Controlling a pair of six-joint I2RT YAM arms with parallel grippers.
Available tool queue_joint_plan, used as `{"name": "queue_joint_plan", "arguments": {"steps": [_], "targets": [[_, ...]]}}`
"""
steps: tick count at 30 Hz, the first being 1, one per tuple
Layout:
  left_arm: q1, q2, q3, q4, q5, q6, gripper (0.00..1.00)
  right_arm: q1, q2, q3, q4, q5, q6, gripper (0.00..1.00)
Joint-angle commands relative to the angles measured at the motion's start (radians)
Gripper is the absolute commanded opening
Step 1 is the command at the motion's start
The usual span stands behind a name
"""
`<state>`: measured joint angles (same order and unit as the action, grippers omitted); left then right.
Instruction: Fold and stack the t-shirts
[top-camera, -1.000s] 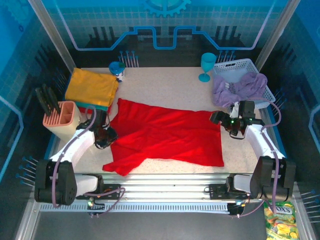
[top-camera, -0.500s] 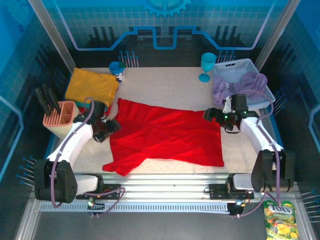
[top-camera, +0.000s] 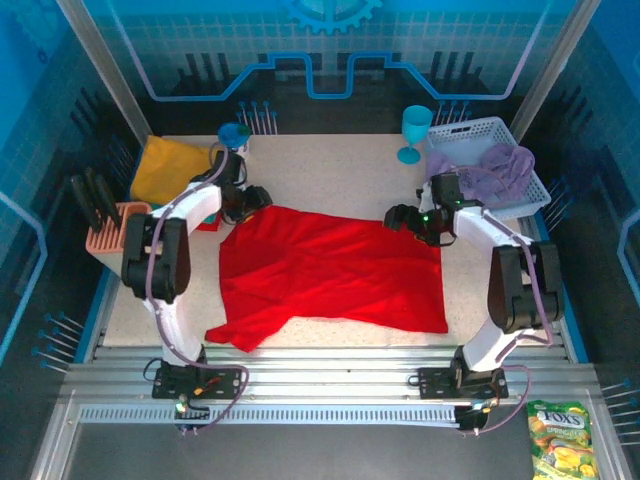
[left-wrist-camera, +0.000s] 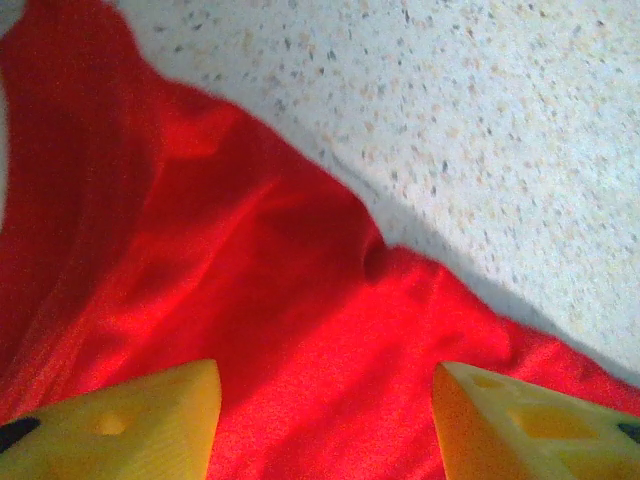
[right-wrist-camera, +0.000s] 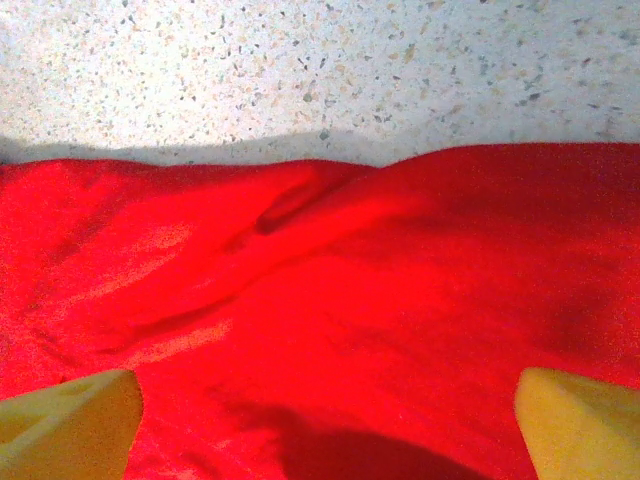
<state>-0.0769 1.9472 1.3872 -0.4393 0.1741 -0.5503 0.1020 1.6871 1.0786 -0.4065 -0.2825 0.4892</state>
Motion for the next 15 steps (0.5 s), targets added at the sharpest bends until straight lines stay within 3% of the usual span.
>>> {"name": "queue_joint_plan", "arguments": {"steps": [1,15], "targets": [[-0.001,0.059,0.08,0.004,0.011,0.001,0.57,0.015,0.05,0.047,-0.022,-0.008,0.022,0.96],[0.063,0.31,0.324,-0.148,-0.039,-0.031,0.54,0.0,0.353,0.342,-0.177,0.103,-0.006,0.96]]}}
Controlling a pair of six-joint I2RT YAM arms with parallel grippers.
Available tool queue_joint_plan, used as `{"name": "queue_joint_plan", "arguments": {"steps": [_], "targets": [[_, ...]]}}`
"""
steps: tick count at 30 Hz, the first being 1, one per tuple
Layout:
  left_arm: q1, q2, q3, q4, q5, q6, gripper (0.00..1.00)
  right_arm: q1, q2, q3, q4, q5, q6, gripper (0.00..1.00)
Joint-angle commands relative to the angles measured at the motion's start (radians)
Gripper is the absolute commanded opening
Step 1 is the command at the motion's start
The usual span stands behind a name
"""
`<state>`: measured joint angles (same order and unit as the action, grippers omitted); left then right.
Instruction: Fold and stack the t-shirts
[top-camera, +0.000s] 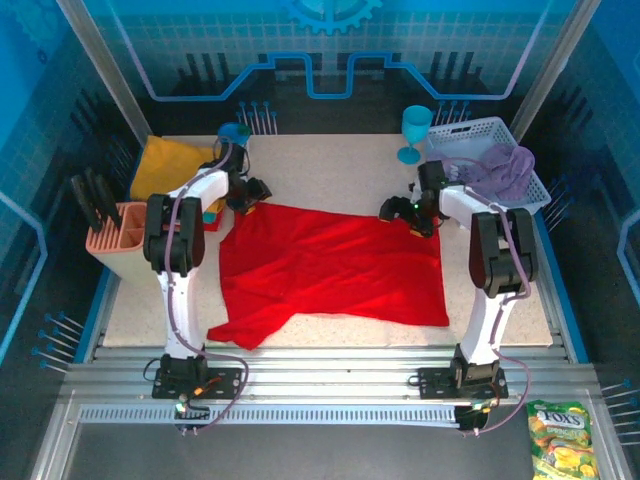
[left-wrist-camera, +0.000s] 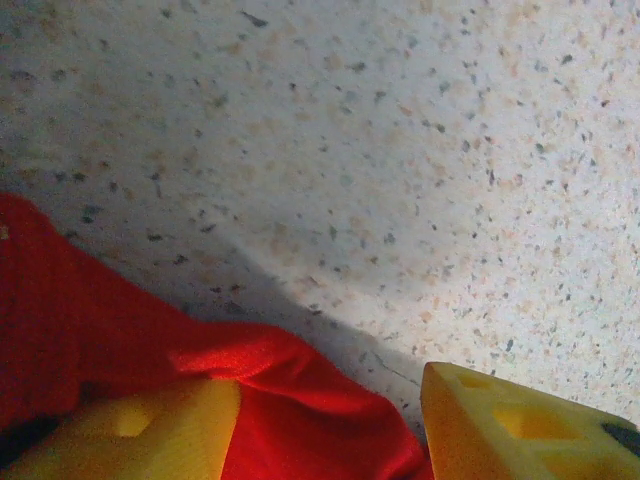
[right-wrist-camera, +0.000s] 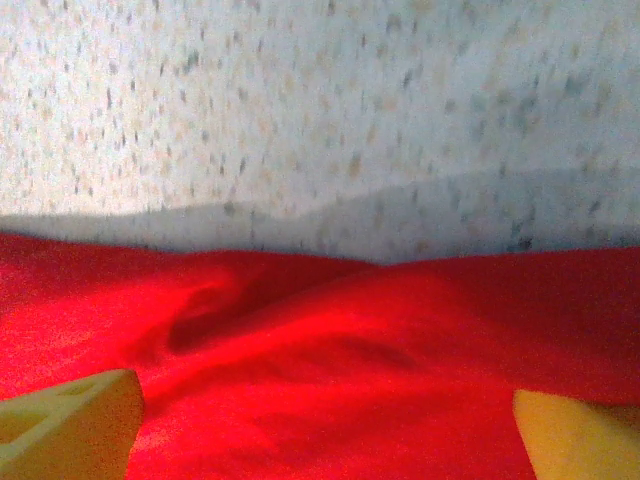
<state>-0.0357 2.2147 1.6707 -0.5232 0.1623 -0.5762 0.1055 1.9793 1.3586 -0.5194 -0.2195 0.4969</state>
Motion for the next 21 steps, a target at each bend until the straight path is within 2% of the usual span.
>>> {"name": "queue_joint_plan", "arguments": {"steps": [1,6,13,16,21], "targets": [[0.026,0.056,0.055,-0.07,-0.024,-0.005,0.54,-0.004,0.091,0.095,-0.076,0.042,-0.014,0.96],[0.034,0.132,0.163,-0.11,-0.014,-0.004,0.53,-0.018,0.197,0.262,-0.136,0.063,-0.021,0.96],[0.034,0.223,0.332,-0.152,-0.013,0.021,0.53,-0.043,0.306,0.447,-0.183,0.028,-0.042,0.95],[0.034,0.209,0.348,-0.133,0.025,0.027,0.54,-0.042,0.291,0.441,-0.128,-0.004,-0.073,0.96],[0.033,0.055,0.295,-0.114,0.093,0.037,0.62,-0.034,0.147,0.382,-0.036,-0.069,-0.15,0.98]]}}
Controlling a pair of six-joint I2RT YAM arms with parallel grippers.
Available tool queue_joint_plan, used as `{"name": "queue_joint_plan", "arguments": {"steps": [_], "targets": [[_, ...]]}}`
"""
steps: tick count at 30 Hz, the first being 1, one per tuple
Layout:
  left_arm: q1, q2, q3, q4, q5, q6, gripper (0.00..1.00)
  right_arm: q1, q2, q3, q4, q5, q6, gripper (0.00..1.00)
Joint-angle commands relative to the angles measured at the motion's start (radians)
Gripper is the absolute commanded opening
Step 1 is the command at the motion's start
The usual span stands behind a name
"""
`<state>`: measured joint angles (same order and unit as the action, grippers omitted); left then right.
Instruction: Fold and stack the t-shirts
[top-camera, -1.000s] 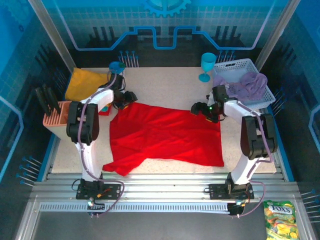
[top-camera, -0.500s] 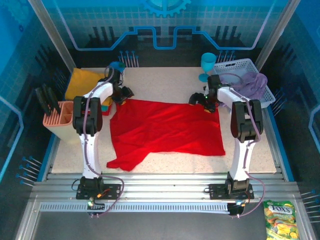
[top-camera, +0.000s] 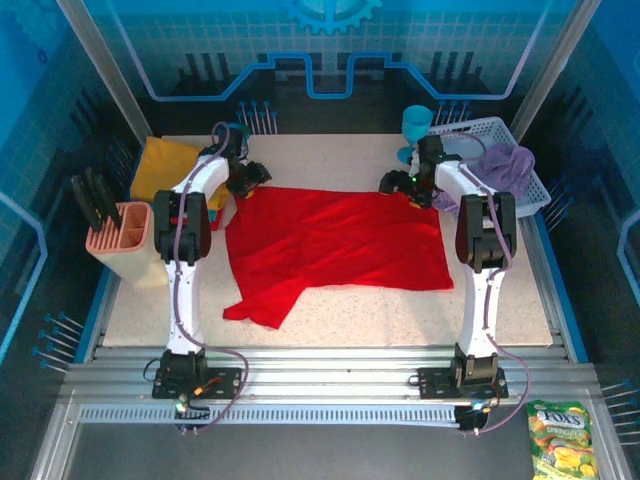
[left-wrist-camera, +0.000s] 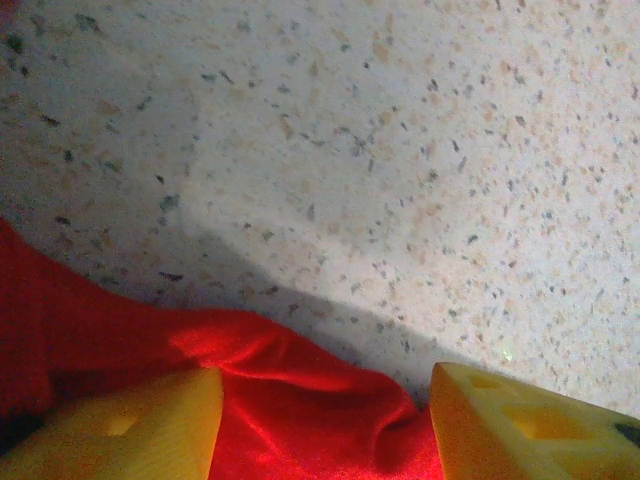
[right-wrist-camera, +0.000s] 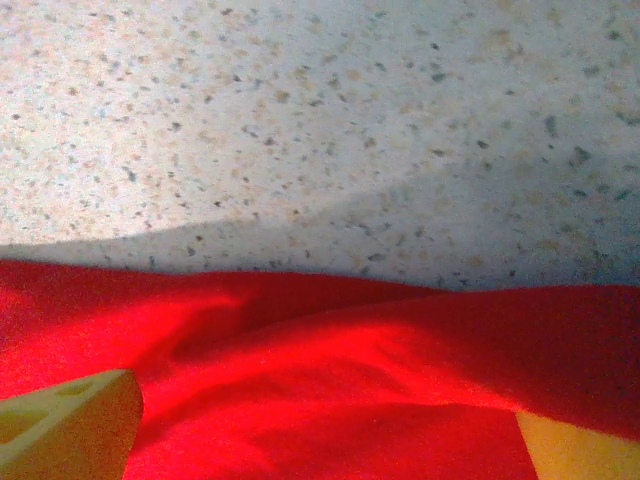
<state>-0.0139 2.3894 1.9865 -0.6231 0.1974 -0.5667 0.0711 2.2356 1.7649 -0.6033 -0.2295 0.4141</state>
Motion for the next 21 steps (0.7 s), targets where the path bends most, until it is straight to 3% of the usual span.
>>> {"name": "queue_joint_plan", "arguments": {"steps": [1,7,10,19,21], "targets": [[0.009,-0.166,-0.039,-0.019,0.079,0.032,0.63,0.0,-0.145,-0.035,0.055,-0.081,-0.078,0.98],[0.0,-0.45,-0.251,-0.023,0.115,0.056,0.73,0.007,-0.351,-0.148,0.044,-0.106,-0.076,1.0],[-0.02,-0.584,-0.389,-0.045,0.064,0.081,0.98,0.005,-0.439,-0.242,-0.016,-0.057,-0.043,1.0],[-0.047,-0.994,-0.892,-0.081,-0.01,0.053,0.99,-0.017,-0.783,-0.674,-0.098,0.15,0.039,0.99],[-0.049,-1.062,-0.967,-0.125,-0.037,0.039,0.94,-0.046,-0.863,-0.763,-0.09,0.148,0.047,0.97]]}}
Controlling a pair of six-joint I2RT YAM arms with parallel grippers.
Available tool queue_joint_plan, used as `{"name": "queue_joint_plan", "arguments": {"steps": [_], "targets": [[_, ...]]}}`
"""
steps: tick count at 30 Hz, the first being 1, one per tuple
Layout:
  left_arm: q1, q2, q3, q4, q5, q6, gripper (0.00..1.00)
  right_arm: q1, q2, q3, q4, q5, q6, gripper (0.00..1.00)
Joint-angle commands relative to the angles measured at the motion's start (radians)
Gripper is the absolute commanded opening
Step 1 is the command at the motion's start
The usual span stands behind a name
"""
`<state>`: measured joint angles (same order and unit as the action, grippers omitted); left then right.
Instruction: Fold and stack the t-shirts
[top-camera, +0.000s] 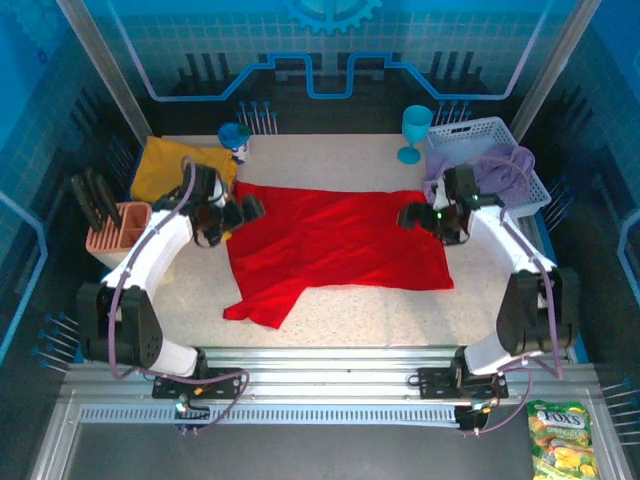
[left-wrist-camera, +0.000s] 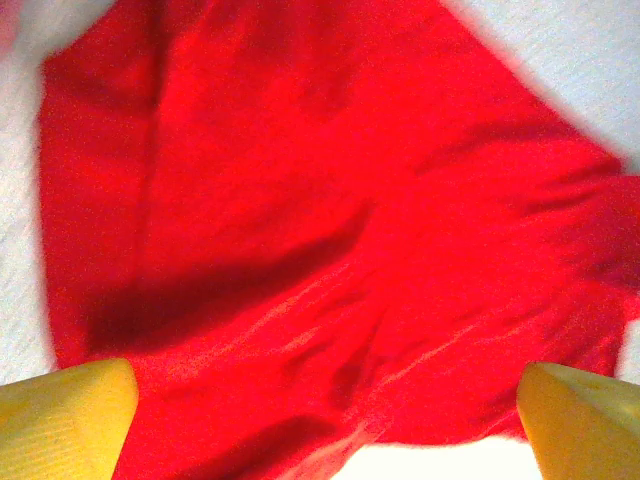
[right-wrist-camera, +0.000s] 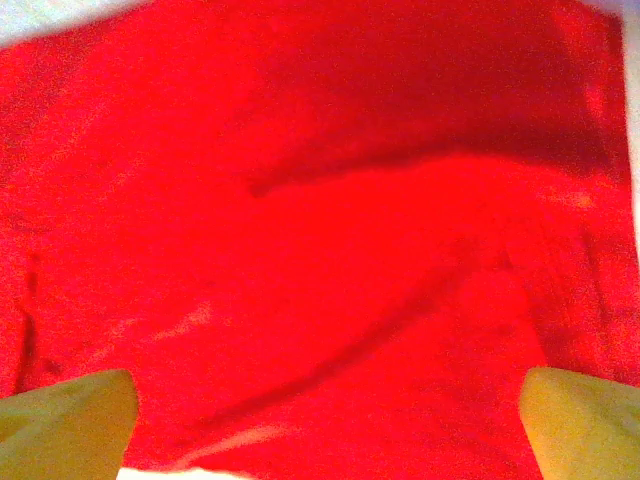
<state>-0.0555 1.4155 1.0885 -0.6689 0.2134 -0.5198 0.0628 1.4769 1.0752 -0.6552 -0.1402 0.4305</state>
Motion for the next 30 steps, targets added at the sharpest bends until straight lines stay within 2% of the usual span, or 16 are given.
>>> {"name": "queue_joint_plan", "arguments": {"steps": [1,5,9,12,15,19,23,26,30], "targets": [[-0.011,-0.113,-0.097,-0.118,-0.068,-0.012,0.93,-0.059,-0.141,-0.111,-0.033,0.035,0.032,0.95],[-0.049,-0.199,-0.21,-0.214,-0.116,-0.058,0.84,-0.143,-0.23,-0.19,-0.039,-0.031,0.014,0.91],[-0.101,-0.301,-0.343,-0.249,-0.159,-0.174,0.78,-0.164,-0.247,-0.219,-0.075,-0.029,0.017,0.9],[-0.149,-0.374,-0.426,-0.231,-0.156,-0.291,0.68,-0.169,-0.25,-0.242,-0.065,-0.031,0.033,0.88],[-0.181,-0.453,-0.482,-0.227,-0.193,-0.383,0.66,-0.17,-0.244,-0.258,-0.053,-0.045,0.033,0.87],[-0.182,-0.536,-0.538,-0.247,-0.258,-0.45,0.63,-0.175,-0.245,-0.258,-0.065,-0.044,0.026,0.87],[-0.181,-0.514,-0.587,-0.185,-0.255,-0.481,0.5,-0.188,-0.26,-0.276,-0.056,-0.052,0.031,0.87],[-0.181,-0.453,-0.605,-0.127,-0.246,-0.47,0.45,-0.206,-0.263,-0.281,-0.06,-0.045,0.026,0.87],[-0.177,-0.407,-0.605,-0.091,-0.276,-0.436,0.43,-0.259,-0.266,-0.298,-0.057,-0.072,0.022,0.86]]}}
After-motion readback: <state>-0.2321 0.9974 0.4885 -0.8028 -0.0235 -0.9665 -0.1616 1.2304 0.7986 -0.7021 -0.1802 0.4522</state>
